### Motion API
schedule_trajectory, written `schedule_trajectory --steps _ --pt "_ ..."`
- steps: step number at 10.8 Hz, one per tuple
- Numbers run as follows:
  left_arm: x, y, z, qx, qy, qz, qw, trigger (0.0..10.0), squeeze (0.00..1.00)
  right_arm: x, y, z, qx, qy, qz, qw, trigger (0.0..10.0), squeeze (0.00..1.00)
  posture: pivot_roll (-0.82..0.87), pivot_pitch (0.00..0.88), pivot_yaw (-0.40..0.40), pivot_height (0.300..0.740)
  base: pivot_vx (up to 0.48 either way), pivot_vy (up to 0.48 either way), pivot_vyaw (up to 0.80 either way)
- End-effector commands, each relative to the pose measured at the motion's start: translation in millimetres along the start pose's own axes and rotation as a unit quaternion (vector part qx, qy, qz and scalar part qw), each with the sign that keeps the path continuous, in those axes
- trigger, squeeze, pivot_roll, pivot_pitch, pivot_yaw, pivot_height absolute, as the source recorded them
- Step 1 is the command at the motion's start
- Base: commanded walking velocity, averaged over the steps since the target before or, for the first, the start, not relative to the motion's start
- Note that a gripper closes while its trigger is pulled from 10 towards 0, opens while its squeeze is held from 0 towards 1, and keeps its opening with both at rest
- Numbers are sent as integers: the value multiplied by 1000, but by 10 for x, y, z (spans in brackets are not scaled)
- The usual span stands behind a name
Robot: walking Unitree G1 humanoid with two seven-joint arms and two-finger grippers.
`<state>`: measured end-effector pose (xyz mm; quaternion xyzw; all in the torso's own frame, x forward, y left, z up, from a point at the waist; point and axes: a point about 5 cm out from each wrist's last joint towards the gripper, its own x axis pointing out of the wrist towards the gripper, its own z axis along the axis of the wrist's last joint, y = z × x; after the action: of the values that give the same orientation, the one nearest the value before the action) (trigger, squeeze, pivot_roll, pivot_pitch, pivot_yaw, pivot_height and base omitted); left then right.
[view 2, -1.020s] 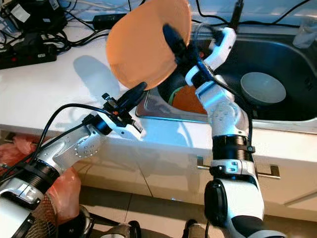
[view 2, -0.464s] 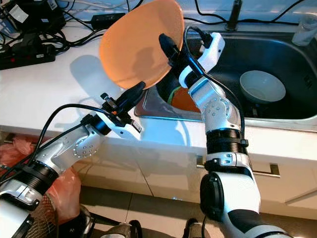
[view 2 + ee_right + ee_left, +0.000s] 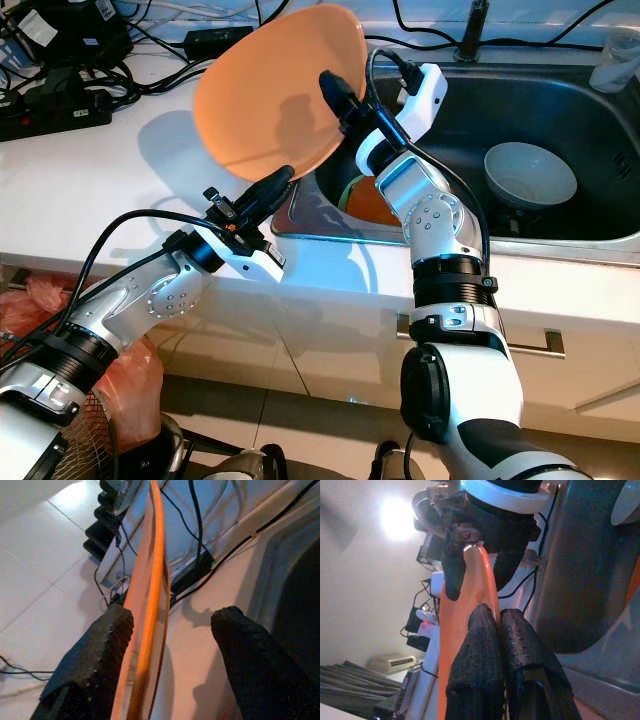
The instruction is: Kitchen organization
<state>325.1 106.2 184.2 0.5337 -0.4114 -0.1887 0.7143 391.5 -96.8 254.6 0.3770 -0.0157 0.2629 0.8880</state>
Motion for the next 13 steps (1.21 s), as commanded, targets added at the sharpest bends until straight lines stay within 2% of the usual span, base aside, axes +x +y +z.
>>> schedule_trajectory --steps 1,6,13 --pt "-54 -77 25 -4 -4 -20 1000 0 0 3 -37 -106 6 27 -13 1000 0 0 21 179 87 740 0 0 0" --pt "-48 -74 16 -3 -4 -21 1000 0 0 -15 -36 -246 12 80 3 997 0 0 21 178 89 740 0 0 0" --pt "-52 -77 11 -3 -4 -23 1000 0 0 -52 -86 -275 12 90 -4 996 0 0 22 178 94 740 0 0 0"
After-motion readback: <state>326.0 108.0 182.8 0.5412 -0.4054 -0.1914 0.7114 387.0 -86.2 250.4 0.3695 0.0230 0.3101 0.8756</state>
